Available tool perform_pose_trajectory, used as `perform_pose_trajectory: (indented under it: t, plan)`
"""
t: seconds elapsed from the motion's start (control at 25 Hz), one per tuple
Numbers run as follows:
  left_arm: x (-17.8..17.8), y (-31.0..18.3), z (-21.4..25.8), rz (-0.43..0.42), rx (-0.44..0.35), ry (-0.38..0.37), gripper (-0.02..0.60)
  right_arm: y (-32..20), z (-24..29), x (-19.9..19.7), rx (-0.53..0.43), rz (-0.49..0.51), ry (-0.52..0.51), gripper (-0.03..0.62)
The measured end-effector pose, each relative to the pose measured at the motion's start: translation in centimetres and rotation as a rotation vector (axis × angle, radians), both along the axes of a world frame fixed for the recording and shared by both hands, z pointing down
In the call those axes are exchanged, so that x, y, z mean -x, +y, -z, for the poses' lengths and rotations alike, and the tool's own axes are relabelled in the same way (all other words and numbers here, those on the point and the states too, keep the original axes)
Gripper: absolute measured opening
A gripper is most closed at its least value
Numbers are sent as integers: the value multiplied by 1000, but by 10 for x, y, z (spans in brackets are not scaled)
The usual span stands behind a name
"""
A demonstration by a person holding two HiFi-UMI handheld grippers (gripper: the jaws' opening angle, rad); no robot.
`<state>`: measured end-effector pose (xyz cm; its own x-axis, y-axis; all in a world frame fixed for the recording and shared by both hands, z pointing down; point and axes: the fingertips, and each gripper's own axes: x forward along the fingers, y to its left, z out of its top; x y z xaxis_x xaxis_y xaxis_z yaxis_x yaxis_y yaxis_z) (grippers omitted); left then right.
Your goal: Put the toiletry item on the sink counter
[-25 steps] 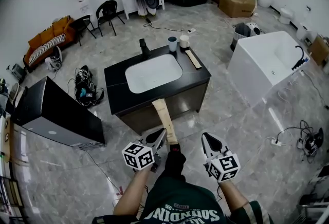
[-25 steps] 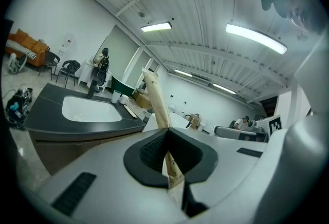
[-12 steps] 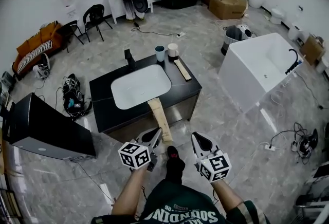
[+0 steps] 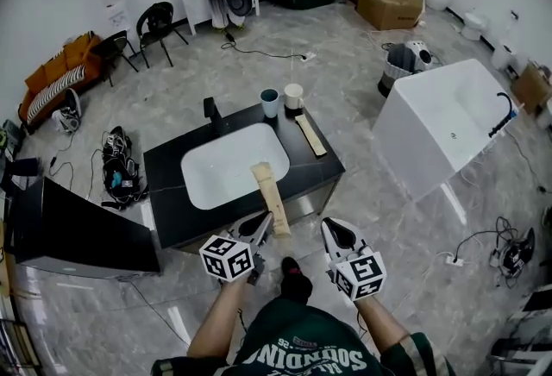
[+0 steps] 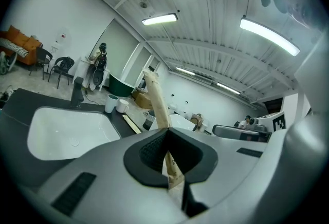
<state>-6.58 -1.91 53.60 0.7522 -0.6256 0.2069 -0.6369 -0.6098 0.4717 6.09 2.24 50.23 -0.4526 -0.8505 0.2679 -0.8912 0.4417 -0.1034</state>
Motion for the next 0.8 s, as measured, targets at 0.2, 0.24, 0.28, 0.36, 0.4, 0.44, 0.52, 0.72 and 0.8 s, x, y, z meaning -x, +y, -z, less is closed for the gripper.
perform_pose_trajectory:
  t: [0.2, 0.24, 0.28, 0.36, 0.4, 0.44, 0.52, 0.72, 0.8]
  plan:
    - [-10, -57, 8, 17, -8, 9, 12, -56, 7, -11, -3, 27, 16, 43]
    - [-13, -67, 9, 17, -8, 10, 12, -66, 8, -12, 0, 31, 16, 43]
    - [-15, -77, 10, 17, -6, 10, 12, -78, 9, -14, -1, 32, 15, 43]
    - [-20, -96, 13, 18, -4, 13, 12, -101, 13, -17, -10, 38, 14, 43]
    - [-23, -103, 14, 20, -3, 14, 12, -111, 14, -18, -12, 44, 14, 43]
    - [-25, -110, 14, 22, -3, 15, 12, -120, 14, -18, -12, 51, 15, 43]
    - [-27, -124, 14, 26, -3, 14, 12, -137, 14, -17, -12, 66, 11, 43]
    - [-28, -158, 4, 38, 17, 7, 12, -175, 9, -16, -8, 87, 6, 43]
    - [-31, -167, 1, 39, 24, 6, 12, -185, 6, -20, -4, 87, 4, 43]
